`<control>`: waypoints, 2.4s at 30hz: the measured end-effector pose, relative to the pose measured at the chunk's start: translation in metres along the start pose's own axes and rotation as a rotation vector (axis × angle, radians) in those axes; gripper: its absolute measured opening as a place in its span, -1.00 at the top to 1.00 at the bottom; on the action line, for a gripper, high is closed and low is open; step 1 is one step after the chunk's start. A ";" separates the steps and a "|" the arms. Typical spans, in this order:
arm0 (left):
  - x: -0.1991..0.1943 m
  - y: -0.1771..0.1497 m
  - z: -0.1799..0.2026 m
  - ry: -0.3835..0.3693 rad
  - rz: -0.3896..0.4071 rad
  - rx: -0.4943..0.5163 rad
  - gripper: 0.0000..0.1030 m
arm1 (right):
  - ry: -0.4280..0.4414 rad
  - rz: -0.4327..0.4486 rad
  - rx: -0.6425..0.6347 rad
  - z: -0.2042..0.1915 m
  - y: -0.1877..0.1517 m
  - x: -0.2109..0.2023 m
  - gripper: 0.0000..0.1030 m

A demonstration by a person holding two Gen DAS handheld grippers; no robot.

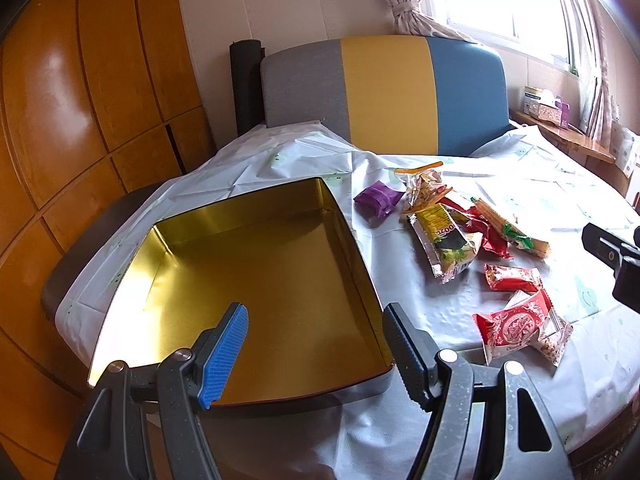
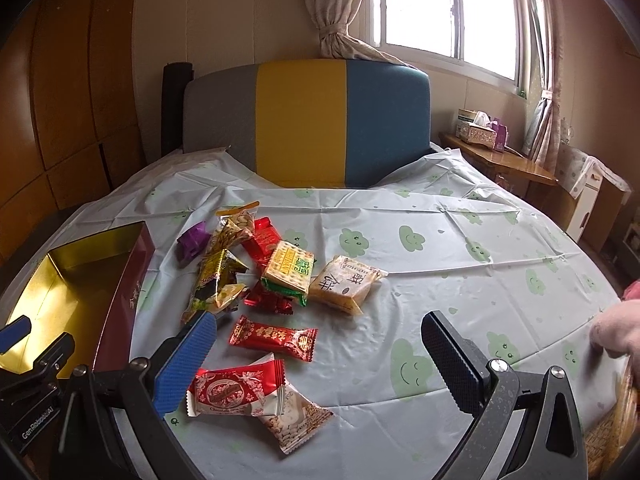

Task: Organize snacks
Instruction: 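Move the left tool toward the red wafer pack beside the tin, then grasp the red wafer pack with the left tool and lift it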

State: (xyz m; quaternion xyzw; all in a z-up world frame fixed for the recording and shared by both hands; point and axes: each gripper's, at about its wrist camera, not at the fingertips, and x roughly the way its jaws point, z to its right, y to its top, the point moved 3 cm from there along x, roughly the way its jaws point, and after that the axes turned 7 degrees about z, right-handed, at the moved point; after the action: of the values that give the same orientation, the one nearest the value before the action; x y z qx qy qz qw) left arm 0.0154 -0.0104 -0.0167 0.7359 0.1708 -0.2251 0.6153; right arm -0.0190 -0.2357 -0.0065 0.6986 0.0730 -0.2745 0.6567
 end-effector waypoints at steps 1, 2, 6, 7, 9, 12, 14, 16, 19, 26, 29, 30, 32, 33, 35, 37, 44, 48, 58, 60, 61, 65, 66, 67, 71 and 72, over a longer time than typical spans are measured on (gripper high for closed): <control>0.000 0.000 0.000 -0.003 0.000 -0.001 -0.38 | -0.001 0.000 0.000 0.001 0.000 0.000 -1.00; 0.000 0.000 0.000 -0.006 -0.001 -0.002 -0.38 | -0.002 -0.001 0.000 0.002 0.001 0.001 -1.00; 0.001 0.001 0.003 -0.013 -0.005 0.002 -0.38 | -0.003 0.001 -0.006 0.004 0.002 0.001 -1.00; 0.000 0.001 0.004 -0.015 -0.005 0.005 -0.38 | -0.004 0.003 -0.008 0.005 0.003 0.001 -1.00; 0.000 0.000 0.005 -0.017 -0.005 0.011 -0.38 | -0.005 0.008 -0.009 0.008 0.006 0.001 -1.00; 0.001 0.000 0.007 -0.021 -0.006 0.016 -0.38 | -0.009 0.012 -0.005 0.013 0.011 0.002 -1.00; 0.001 0.000 0.008 -0.026 -0.008 0.021 -0.38 | -0.008 0.012 0.000 0.017 0.014 0.003 -1.00; 0.001 0.000 0.010 -0.031 -0.009 0.027 -0.38 | -0.012 0.015 0.000 0.021 0.018 0.004 -1.00; 0.000 0.001 0.014 -0.037 -0.007 0.039 -0.38 | -0.020 0.023 -0.003 0.026 0.023 0.005 -1.00; 0.000 0.001 0.024 -0.059 -0.006 0.067 -0.38 | -0.024 0.013 0.007 0.039 0.029 0.009 -1.00; 0.000 0.001 0.027 -0.065 -0.008 0.076 -0.38 | -0.029 0.010 0.002 0.044 0.031 0.011 -1.00; 0.000 0.001 0.029 -0.068 -0.010 0.079 -0.38 | -0.028 0.008 0.001 0.046 0.032 0.012 -1.00; 0.001 0.001 0.031 -0.075 -0.013 0.084 -0.38 | -0.027 0.000 -0.002 0.051 0.035 0.015 -1.00; 0.001 0.001 0.033 -0.077 -0.014 0.087 -0.38 | -0.023 -0.007 -0.003 0.054 0.037 0.017 -1.00; 0.002 0.001 0.035 -0.089 -0.018 0.095 -0.38 | -0.017 -0.023 -0.003 0.060 0.039 0.021 -1.00; 0.002 0.001 0.039 -0.108 -0.022 0.101 -0.38 | -0.007 -0.043 -0.018 0.065 0.042 0.027 -1.00; 0.005 0.000 0.058 -0.252 -0.070 0.110 -0.38 | 0.008 -0.133 -0.046 0.090 0.046 0.059 -1.00; 0.009 -0.001 0.078 -0.291 -0.079 0.199 -0.28 | 0.038 -0.225 0.021 0.100 0.037 0.079 -1.00; 0.021 0.006 0.122 -0.556 -0.166 0.395 -0.26 | 0.166 -0.339 0.093 0.091 0.025 0.094 -1.00; 0.024 0.000 0.138 -0.586 -0.179 0.490 -0.26 | 0.182 -0.354 0.108 0.091 0.023 0.095 -1.00; 0.024 -0.004 0.146 -0.601 -0.180 0.540 -0.26 | 0.186 -0.356 0.112 0.092 0.023 0.095 -1.00; 0.032 -0.013 0.160 -0.598 -0.169 0.683 -0.26 | 0.196 -0.364 0.118 0.092 0.024 0.095 -1.00; 0.036 -0.013 0.161 -0.600 -0.175 0.700 -0.26 | 0.201 -0.365 0.119 0.092 0.024 0.095 -1.00; 0.039 -0.014 0.163 -0.614 -0.183 0.711 -0.26 | 0.205 -0.367 0.118 0.091 0.023 0.095 -1.00; 0.051 -0.019 0.166 -0.629 -0.202 0.736 -0.27 | 0.224 -0.373 0.111 0.088 0.023 0.095 -1.00; 0.053 -0.019 0.166 -0.644 -0.198 0.729 -0.27 | 0.229 -0.376 0.108 0.087 0.022 0.096 -1.00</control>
State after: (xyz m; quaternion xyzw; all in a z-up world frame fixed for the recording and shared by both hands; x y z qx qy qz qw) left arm 0.0299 -0.1711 -0.0843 0.7765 -0.0485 -0.5433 0.3153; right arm 0.0464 -0.3463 -0.0316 0.7334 0.2612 -0.3145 0.5432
